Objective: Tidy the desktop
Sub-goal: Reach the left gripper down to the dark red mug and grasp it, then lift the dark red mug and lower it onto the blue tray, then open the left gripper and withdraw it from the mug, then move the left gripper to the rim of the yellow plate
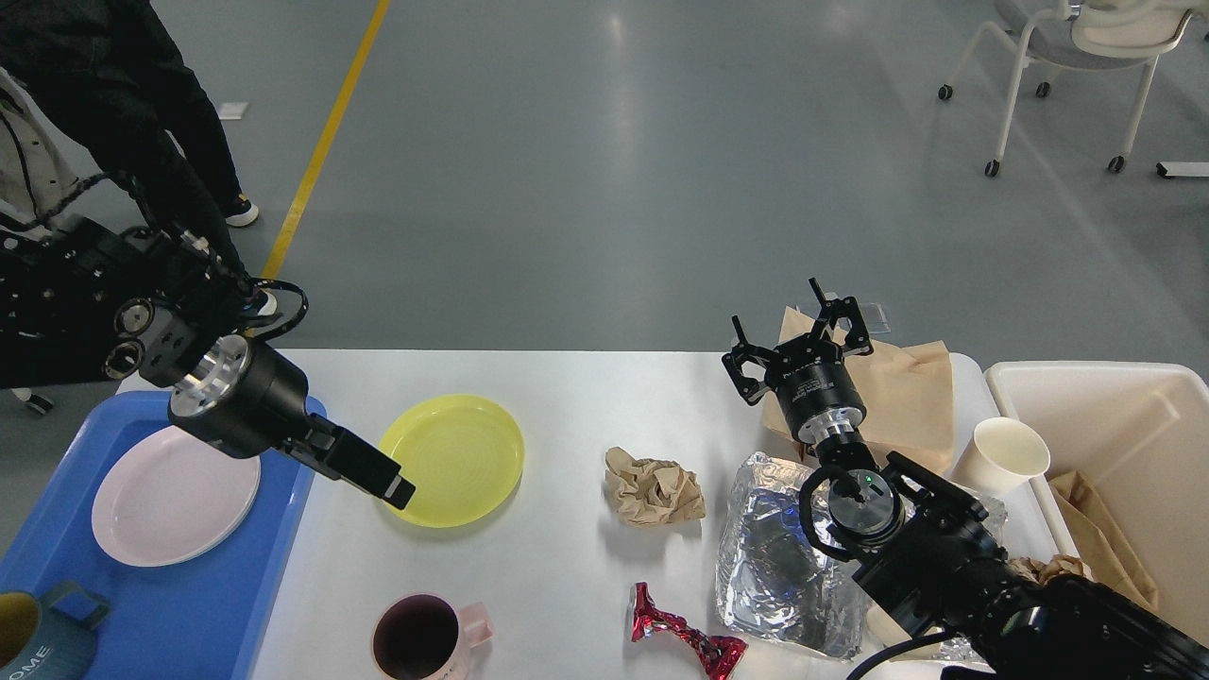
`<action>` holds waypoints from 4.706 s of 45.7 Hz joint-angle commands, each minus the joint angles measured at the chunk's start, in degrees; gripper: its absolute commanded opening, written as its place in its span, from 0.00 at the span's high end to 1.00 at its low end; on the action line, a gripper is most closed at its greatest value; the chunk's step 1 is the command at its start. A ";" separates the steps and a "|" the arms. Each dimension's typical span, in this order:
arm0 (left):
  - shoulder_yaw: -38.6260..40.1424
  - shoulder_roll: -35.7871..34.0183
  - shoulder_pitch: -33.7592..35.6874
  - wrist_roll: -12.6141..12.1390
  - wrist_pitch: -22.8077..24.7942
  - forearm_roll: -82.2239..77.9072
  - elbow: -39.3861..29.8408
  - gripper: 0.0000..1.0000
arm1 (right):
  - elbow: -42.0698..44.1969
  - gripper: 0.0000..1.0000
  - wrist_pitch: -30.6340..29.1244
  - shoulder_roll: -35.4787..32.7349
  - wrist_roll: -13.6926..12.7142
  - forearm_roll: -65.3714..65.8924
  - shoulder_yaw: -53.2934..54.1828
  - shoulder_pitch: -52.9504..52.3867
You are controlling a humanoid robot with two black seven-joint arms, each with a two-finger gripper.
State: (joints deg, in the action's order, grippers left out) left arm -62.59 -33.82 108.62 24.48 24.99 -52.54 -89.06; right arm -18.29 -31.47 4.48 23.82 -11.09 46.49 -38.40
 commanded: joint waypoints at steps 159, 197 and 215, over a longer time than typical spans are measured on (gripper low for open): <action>13.11 -26.56 -40.33 -10.33 -26.04 -26.74 16.20 0.62 | 0.01 0.00 0.01 0.09 0.00 0.01 0.01 0.00; 30.60 -17.26 -21.75 -19.11 -7.99 -14.17 17.07 0.19 | -0.07 0.00 0.01 0.09 0.00 0.01 0.01 0.00; 30.77 -0.64 -36.10 -24.39 -12.77 -4.33 31.22 0.19 | -0.07 0.00 0.01 0.09 0.00 0.01 0.01 0.00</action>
State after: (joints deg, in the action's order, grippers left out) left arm -32.08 -38.90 76.54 0.41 13.29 -57.65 -61.62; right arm -18.35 -31.46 4.57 23.82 -11.07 46.49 -38.40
